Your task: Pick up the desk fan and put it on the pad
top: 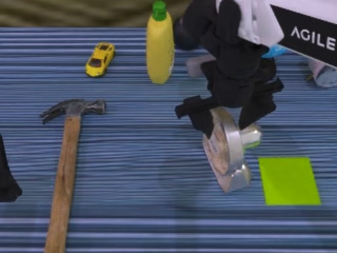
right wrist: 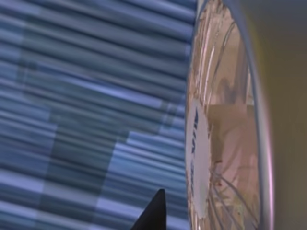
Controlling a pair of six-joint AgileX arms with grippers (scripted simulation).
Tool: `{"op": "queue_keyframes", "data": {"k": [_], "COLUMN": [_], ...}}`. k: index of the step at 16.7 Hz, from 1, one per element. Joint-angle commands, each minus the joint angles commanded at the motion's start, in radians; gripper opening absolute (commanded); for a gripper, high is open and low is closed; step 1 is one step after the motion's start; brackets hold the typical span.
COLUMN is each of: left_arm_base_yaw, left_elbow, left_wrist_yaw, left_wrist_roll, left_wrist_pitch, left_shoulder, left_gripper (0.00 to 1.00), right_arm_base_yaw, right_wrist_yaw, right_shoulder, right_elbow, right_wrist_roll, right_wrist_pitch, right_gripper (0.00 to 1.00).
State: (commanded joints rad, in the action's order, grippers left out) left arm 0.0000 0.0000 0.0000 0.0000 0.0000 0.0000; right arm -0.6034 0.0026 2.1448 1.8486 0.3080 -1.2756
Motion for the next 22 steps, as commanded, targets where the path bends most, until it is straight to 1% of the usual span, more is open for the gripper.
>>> {"op": "queue_keyframes", "data": {"k": [6, 7, 16, 18, 22], "left_arm_base_yaw": [0.000, 0.000, 0.000, 0.000, 0.000], "left_elbow": [0.000, 0.000, 0.000, 0.000, 0.000], "left_wrist_yaw": [0.000, 0.000, 0.000, 0.000, 0.000], "left_wrist_roll": [0.000, 0.000, 0.000, 0.000, 0.000], "left_wrist_pitch": [0.000, 0.000, 0.000, 0.000, 0.000], "left_shoulder": [0.000, 0.000, 0.000, 0.000, 0.000], "left_gripper": [1.00, 1.00, 1.00, 1.00, 1.00], "right_arm_base_yaw": [0.000, 0.000, 0.002, 0.002, -0.004], "right_wrist_yaw": [0.000, 0.000, 0.000, 0.000, 0.000], "right_shoulder": [0.000, 0.000, 0.001, 0.005, 0.012], "right_elbow": [0.000, 0.000, 0.004, 0.043, 0.189], "right_wrist_roll": [0.000, 0.000, 0.001, 0.004, 0.002], "right_wrist_pitch": [0.000, 0.000, -0.004, -0.042, -0.178], "right_gripper": [0.02, 0.00, 0.00, 0.00, 0.00]}}
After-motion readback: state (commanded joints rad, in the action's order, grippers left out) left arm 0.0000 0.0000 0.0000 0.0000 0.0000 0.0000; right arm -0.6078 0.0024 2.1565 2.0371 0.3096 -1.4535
